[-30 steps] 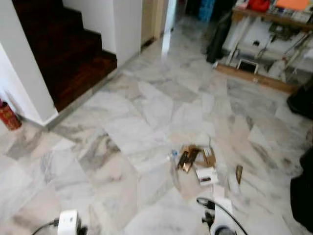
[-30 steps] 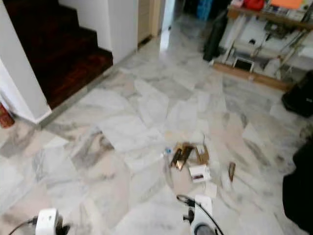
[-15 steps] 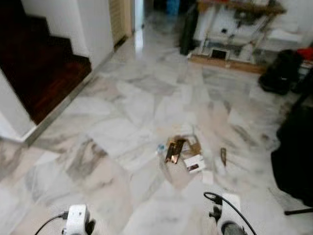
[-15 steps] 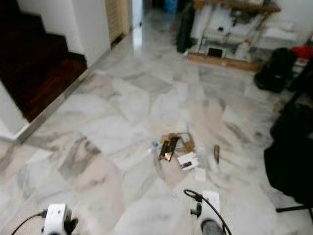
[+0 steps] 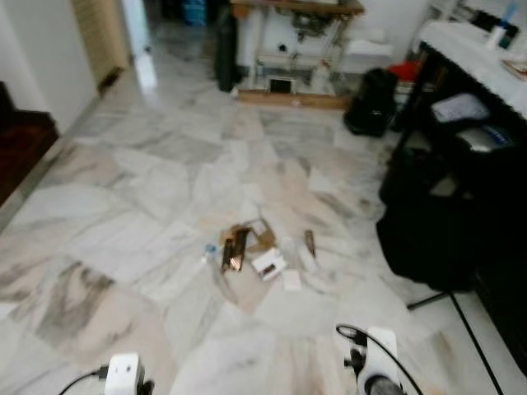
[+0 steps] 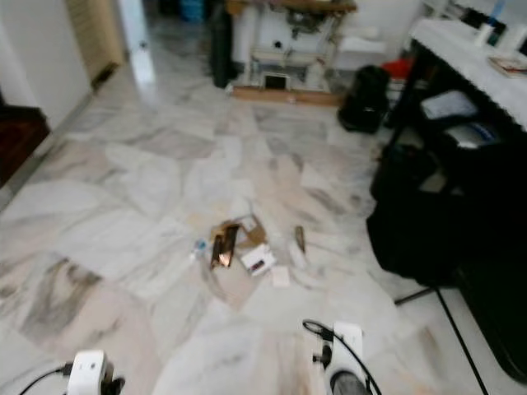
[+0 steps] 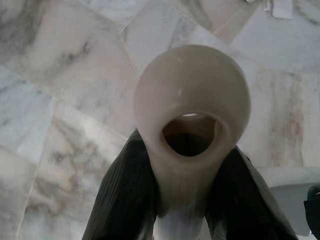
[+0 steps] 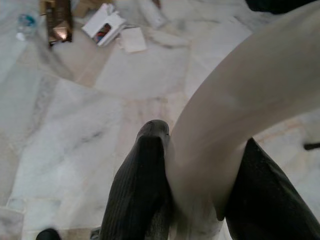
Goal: Sweep floor
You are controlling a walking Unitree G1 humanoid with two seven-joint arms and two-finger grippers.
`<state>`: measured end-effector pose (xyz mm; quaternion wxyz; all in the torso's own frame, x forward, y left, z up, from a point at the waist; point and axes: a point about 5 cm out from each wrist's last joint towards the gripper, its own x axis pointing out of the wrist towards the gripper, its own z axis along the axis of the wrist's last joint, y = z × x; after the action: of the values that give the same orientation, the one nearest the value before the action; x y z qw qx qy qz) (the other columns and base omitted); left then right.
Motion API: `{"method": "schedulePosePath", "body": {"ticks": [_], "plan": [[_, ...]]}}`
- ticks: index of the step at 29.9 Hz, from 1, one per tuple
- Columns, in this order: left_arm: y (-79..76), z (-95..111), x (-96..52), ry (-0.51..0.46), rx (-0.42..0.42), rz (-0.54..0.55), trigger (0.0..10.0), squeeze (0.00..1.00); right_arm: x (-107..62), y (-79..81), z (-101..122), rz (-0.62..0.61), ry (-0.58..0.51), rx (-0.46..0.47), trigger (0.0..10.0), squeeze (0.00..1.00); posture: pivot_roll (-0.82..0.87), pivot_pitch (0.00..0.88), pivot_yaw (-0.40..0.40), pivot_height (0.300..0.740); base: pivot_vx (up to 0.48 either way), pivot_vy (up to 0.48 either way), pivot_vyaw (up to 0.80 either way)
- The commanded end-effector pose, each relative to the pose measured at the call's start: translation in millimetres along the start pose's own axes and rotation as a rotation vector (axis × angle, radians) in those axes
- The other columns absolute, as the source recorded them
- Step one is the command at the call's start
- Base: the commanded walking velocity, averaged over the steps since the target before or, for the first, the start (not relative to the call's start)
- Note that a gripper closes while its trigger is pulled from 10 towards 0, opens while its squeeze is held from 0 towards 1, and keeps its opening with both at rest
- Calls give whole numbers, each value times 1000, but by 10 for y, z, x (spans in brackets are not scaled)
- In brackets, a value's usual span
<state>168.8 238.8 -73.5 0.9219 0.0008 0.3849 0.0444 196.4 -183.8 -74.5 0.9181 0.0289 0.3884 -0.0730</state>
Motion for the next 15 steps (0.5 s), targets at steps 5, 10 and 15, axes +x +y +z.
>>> {"method": "schedulePosePath", "body": {"ticks": [5, 10, 15], "plan": [[5, -25, -6, 9, -3, 16, 10000, 0, -8, 1, -54, 16, 34, -16, 10000, 0, 5, 0, -68, 740, 0, 0, -649], [-12, -51, -11, 16, -12, 17, 10000, 0, -6, 2, -47, 24, 33, -14, 10000, 0, 2, 0, -74, 740, 0, 0, -606], [-8, -64, -19, 10, -18, 38, 10000, 0, -2, -17, -8, 22, 5, -42, 10000, 0, 2, 0, -82, 740, 0, 0, -455]]}}
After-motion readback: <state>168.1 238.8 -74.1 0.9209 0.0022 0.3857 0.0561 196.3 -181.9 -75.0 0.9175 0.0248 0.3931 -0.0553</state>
